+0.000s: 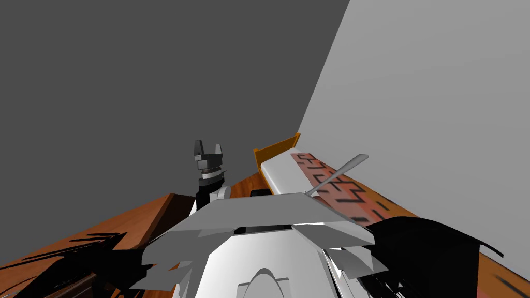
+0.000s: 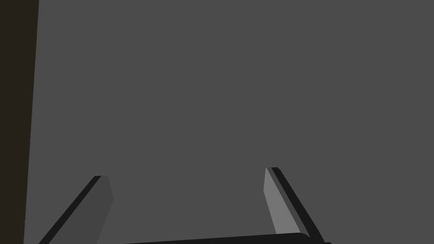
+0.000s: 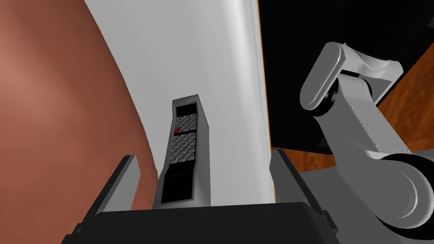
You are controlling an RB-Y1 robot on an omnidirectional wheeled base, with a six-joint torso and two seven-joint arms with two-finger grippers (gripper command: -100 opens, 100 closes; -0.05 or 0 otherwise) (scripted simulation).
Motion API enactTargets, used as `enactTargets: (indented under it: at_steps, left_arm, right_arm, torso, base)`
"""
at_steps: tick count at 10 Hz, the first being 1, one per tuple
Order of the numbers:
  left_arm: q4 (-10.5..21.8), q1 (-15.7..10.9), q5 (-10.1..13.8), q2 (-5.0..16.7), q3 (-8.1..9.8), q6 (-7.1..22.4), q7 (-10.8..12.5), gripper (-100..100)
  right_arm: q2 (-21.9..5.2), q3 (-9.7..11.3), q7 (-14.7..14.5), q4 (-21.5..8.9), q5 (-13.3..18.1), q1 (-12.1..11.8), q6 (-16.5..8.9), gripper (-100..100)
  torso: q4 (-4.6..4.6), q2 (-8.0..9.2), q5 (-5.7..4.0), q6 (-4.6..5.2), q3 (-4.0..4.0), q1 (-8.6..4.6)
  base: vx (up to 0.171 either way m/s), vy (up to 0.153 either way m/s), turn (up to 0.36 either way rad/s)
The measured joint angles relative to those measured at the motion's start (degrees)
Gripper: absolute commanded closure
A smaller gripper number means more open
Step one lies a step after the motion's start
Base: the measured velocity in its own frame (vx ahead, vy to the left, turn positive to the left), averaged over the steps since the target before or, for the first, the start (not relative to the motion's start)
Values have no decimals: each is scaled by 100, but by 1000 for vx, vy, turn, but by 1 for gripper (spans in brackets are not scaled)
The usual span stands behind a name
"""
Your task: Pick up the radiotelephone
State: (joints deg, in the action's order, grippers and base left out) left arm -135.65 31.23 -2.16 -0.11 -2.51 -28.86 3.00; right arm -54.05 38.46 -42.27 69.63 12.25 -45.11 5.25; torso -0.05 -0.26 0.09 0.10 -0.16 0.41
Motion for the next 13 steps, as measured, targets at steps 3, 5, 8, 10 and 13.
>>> enactTargets:
  at_steps: [3, 5, 8, 10, 13]
  left_arm:
    - [0, 1, 0, 0, 0, 0, 0, 0]
    - [0, 1, 0, 0, 1, 0, 0, 0]
    - [0, 0, 0, 1, 1, 0, 0, 0]
    - [0, 0, 0, 0, 1, 0, 0, 0]
    - [0, 1, 0, 0, 1, 0, 0, 0]
  right_arm:
    - [-276, 315, -237, -216, 14, 180, -14, -100]
    - [-281, 322, -253, -215, 15, 190, -21, -100]
    - [98, 370, -231, -501, 116, 390, -84, -100]
    - [292, 414, -207, -644, 166, 506, -120, -100]
    - [304, 422, -205, -654, 169, 513, -110, 100]
  torso:
    - [-5, -24, 1, 1, -14, 8]
    - [1, 8, -1, 8, 3, -5]
    - [8, 35, -13, 9, 20, -33]
    - [18, 44, -54, 7, 30, -91]
    - [18, 40, -58, 8, 29, -106]
  base:
    - [79, 44, 210]
    - [-4, -10, 34]
    - [-41, -56, 71]
    - [-22, -25, 26]
    - [0, 0, 0]
